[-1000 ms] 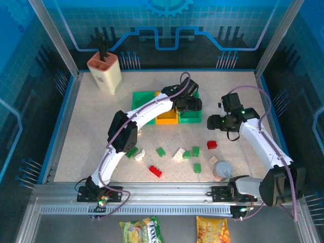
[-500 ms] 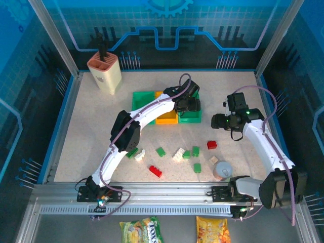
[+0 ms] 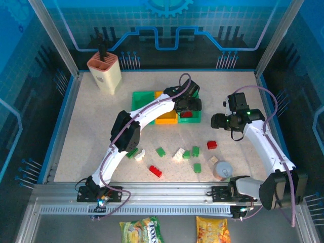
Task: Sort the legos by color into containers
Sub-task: Place the lego in the container, then pick up the lego from the bottom-center of the table.
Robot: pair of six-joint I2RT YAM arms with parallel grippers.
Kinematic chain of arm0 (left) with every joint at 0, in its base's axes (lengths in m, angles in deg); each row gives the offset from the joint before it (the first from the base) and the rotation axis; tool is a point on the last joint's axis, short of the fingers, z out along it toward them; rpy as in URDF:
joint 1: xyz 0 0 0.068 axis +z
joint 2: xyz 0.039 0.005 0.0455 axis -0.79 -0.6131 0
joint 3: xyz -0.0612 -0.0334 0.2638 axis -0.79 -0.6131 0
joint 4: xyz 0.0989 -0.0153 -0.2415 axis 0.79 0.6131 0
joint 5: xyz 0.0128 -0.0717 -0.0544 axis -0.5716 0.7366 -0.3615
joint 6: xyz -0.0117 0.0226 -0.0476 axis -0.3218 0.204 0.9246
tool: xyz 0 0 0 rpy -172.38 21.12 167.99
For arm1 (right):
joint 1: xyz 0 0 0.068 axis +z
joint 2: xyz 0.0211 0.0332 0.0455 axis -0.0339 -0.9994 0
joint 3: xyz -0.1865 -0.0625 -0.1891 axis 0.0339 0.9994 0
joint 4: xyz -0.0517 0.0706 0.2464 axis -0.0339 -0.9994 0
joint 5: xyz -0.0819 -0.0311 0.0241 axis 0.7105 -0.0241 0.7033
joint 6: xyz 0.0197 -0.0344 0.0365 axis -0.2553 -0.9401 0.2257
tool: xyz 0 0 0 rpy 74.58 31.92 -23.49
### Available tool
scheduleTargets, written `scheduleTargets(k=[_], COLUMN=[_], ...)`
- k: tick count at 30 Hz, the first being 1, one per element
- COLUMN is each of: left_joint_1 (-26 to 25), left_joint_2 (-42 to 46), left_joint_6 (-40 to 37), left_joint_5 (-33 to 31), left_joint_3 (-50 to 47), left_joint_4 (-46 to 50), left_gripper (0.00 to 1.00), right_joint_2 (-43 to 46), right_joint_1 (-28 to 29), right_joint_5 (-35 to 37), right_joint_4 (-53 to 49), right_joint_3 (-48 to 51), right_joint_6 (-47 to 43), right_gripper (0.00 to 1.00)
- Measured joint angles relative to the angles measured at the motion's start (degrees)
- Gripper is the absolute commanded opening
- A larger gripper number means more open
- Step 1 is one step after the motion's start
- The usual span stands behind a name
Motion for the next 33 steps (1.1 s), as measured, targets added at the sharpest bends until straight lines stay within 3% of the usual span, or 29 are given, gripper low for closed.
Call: scheduleTargets(k=[10, 20, 26, 33], left_joint_1=[0.0, 1.11, 6.03, 16.09], left_joint_2=[5.07, 25.31, 36.0, 46.9], left_joint_6=[-0.7, -3.67, -5.14, -8.96], left_joint_5=[0.02, 1.36, 3.69, 7.04], left_joint_3=[-4.09, -26.36, -41.7, -52.39], left_joint_4=[0.74, -1.62, -2.6, -2.36], left_gripper=[0.68, 0.68, 0.68, 0.69], right_joint_2=[-0.02, -2.08, -2.21, -2.71], right_joint_1=[0.09, 2.4, 8.13, 16.44], right_joint_5=[-2.49, -1.88, 0.31, 2.89], right_joint_4=[0.11, 0.42, -0.02, -1.62], right_joint_3=[0.24, 3.96, 5.6, 6.16], right_joint_6=[1.03, 3.37, 5.9, 11.78], right_gripper=[0.73, 0.69, 0.66, 0.62])
